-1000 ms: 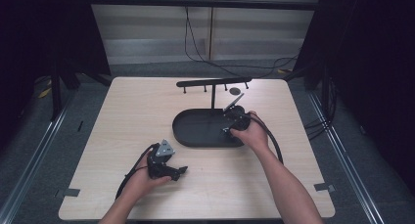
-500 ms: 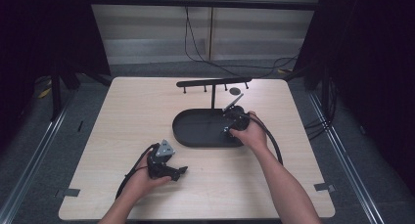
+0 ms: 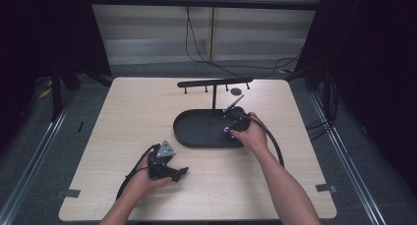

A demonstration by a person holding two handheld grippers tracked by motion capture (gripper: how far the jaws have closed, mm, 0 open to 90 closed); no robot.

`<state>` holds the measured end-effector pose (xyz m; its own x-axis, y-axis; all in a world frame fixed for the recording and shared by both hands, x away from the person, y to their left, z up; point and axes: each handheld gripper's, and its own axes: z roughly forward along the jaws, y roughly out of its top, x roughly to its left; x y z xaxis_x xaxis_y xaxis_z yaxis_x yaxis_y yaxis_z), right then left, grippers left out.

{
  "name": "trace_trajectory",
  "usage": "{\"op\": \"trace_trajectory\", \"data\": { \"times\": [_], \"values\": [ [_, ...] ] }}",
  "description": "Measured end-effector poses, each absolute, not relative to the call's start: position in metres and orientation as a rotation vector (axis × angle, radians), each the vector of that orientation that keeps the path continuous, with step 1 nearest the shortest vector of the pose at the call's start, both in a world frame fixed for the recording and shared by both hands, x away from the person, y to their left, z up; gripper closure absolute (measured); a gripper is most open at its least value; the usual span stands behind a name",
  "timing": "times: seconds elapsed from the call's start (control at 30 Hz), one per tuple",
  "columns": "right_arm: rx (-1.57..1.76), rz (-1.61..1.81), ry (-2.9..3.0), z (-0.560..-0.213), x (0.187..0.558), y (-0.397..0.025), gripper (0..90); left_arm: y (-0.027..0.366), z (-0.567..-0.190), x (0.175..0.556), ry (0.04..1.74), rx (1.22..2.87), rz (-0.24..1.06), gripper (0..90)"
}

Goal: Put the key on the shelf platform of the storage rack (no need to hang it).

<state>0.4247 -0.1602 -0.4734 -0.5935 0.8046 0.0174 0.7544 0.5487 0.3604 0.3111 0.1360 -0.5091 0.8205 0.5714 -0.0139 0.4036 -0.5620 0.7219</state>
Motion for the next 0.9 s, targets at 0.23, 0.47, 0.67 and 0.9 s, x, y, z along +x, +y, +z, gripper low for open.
{"op": "trace_trajectory", "data": {
  "times": [0.23, 0.47, 0.67, 0.9],
  "values": [
    [1.327, 0.517, 2.61, -0.4734, 0.4232, -0.1588, 66.0, 0.136, -0.5091, 0.311, 0.709, 2.243, 0.285, 15.0],
    [1.321, 0.535, 2.585, -0.4733, 0.4229, -0.161, 62.5, 0.1359, -0.5092, 0.3109, 0.711, 2.241, 0.281, 15.0],
    [1.329, 0.535, 2.577, -0.4721, 0.4226, -0.163, 55.1, 0.1359, -0.5092, 0.3108, 0.712, 2.241, 0.281, 15.0],
    [1.363, 0.56, 2.572, -0.4693, 0.4217, -0.1651, 40.6, 0.136, -0.5092, 0.311, 0.709, 2.243, 0.284, 15.0]
  ]
}}
